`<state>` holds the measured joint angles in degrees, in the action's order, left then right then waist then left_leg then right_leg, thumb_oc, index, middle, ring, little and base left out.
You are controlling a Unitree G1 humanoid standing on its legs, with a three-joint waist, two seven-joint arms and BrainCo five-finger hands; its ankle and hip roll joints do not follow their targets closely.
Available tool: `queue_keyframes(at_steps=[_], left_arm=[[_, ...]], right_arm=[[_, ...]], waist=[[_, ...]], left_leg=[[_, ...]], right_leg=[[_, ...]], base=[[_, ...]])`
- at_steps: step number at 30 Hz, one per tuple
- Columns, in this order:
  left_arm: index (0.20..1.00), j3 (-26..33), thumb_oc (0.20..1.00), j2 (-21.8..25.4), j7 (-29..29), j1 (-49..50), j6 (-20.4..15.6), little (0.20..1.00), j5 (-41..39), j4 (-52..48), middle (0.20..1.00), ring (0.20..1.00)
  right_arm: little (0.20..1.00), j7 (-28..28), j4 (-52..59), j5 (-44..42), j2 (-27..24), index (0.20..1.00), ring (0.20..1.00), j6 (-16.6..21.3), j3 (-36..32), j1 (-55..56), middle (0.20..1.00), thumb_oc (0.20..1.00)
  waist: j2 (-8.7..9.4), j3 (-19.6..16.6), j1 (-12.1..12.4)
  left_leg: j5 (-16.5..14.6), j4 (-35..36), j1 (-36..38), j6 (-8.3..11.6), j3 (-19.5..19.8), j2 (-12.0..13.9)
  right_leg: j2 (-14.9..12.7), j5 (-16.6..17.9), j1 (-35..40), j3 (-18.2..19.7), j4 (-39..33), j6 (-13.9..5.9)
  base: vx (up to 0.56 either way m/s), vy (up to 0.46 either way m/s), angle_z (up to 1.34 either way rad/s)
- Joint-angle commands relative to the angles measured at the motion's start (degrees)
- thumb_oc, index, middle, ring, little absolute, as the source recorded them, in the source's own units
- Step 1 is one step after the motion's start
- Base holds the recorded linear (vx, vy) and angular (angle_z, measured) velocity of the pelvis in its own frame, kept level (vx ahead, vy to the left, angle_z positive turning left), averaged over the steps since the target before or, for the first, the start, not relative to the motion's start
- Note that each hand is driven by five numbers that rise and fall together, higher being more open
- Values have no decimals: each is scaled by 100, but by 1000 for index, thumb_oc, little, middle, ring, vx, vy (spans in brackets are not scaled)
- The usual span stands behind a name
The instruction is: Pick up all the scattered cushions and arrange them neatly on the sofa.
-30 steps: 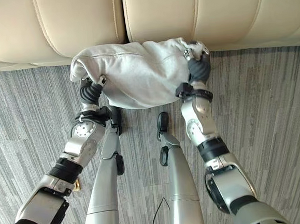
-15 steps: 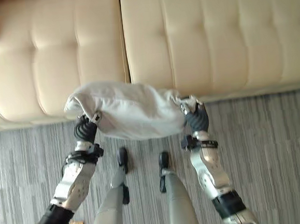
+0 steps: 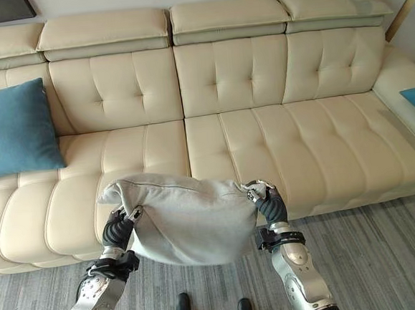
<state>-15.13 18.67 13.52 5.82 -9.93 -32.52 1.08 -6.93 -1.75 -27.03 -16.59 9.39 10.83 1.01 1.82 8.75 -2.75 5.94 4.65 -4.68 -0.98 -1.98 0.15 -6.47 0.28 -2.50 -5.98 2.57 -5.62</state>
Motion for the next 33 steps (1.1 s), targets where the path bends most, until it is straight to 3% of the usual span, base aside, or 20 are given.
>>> queue_keyframes(at_steps=[1,2,6,7,8,9,12,16,19,21,23,24,26,29,31,33], left_arm=[[200,2,200,-50,-229,-540,-333,200,251,-638,200,200],[200,-72,200,-94,-184,-577,-354,200,250,-596,200,200],[200,-85,200,-116,-132,-617,-370,200,237,-580,200,200],[200,-166,200,-179,-18,-766,-379,200,239,-561,200,200],[200,-219,200,-254,45,-924,-412,200,270,-521,200,200],[200,-298,200,-337,29,-1053,-464,200,245,-483,200,200],[200,-360,200,-417,48,-1092,-502,200,162,-541,200,200],[200,-376,200,-481,65,-1137,-550,200,4,-570,200,200],[200,-383,200,-505,59,-1149,-545,200,-29,-575,200,200],[200,-334,200,-514,91,-1151,-503,200,11,-564,200,200],[200,-314,200,-507,98,-1133,-474,200,39,-579,200,200],[200,-307,200,-506,117,-1131,-459,200,55,-593,200,200],[200,-311,200,-515,147,-1177,-451,200,97,-578,200,200],[200,-324,200,-514,172,-1242,-461,200,127,-549,200,200],[200,-347,200,-518,158,-1173,-460,200,137,-568,200,200],[200,-394,200,-471,135,-1142,-434,200,139,-569,200,200]], right_arm=[[200,189,570,54,244,200,200,324,105,-313,200,200],[200,198,614,-3,338,200,200,322,195,-315,200,200],[200,159,637,-36,350,200,200,329,280,-388,200,200],[200,11,641,-86,390,200,200,349,486,-701,200,200],[200,-79,635,6,387,200,200,372,559,-893,200,200],[200,-177,616,10,391,200,200,391,601,-962,200,200],[200,-261,599,28,271,200,200,392,633,-1076,200,200],[200,-266,632,-29,110,200,200,392,677,-1116,200,200],[200,-260,631,-46,64,200,200,369,666,-1095,200,200],[200,-270,610,-78,34,200,200,342,656,-1045,200,200],[200,-272,594,-86,36,200,200,326,640,-1029,200,200],[200,-278,590,-84,44,200,200,318,636,-1017,200,200],[200,-335,569,-66,58,200,200,334,603,-1040,200,200],[200,-405,553,-59,68,200,200,329,550,-1056,200,200],[200,-378,589,31,123,200,200,324,592,-1035,200,200],[200,-359,606,86,137,200,200,284,595,-1009,200,200]], waist=[[79,32,14],[14,91,-18],[-22,110,-44],[6,123,-35],[18,154,-79],[67,128,-106],[55,29,-88],[114,35,-37],[180,103,12],[338,113,110],[347,126,182],[311,166,234],[269,215,295],[275,234,338],[158,81,346],[210,-19,332]], left_leg=[[-1199,-145,783,-22,65,-86],[-1202,-71,929,-21,72,-5],[-1235,-6,1051,-1,58,23],[-1336,35,1224,14,53,-28],[-1417,35,1351,48,118,-40],[-1513,35,1443,74,196,-71],[-1673,-117,1499,184,198,28],[-1401,-1674,909,543,186,51],[-1296,-2206,461,572,110,93],[-1538,-1867,16,423,-11,136],[-1292,-1465,-202,448,106,200],[-941,-1165,-394,487,201,289],[-535,-640,-679,559,209,412],[-406,-443,-834,584,72,458],[-260,-165,-465,596,149,453],[-318,-156,-308,528,114,363]], right_leg=[[-182,-158,-280,194,1317,-503],[-31,-135,-666,126,1722,-485],[80,-287,-910,-26,1634,-419],[162,-209,-1245,-596,1030,-276],[192,-137,-1379,-813,716,-272],[261,-165,-1155,-681,367,-171],[394,-237,-870,-644,267,15],[464,-380,-394,-619,-54,253],[419,-470,-173,-640,-193,325],[304,-553,113,-592,-355,273],[305,-599,237,-540,-399,248],[327,-650,333,-501,-426,241],[348,-785,533,-476,-472,242],[328,-886,695,-419,-488,239],[344,-896,836,-285,-444,190],[217,-882,910,-187,-413,128]], base=[[50,103,-13],[99,52,-17],[113,5,1],[342,-119,33],[493,-188,69],[415,-188,64],[327,-179,38],[254,-146,26],[136,-52,6],[226,1,13],[188,64,5],[186,102,-10],[160,92,-10],[158,112,-10],[277,237,-44],[287,255,-70]])
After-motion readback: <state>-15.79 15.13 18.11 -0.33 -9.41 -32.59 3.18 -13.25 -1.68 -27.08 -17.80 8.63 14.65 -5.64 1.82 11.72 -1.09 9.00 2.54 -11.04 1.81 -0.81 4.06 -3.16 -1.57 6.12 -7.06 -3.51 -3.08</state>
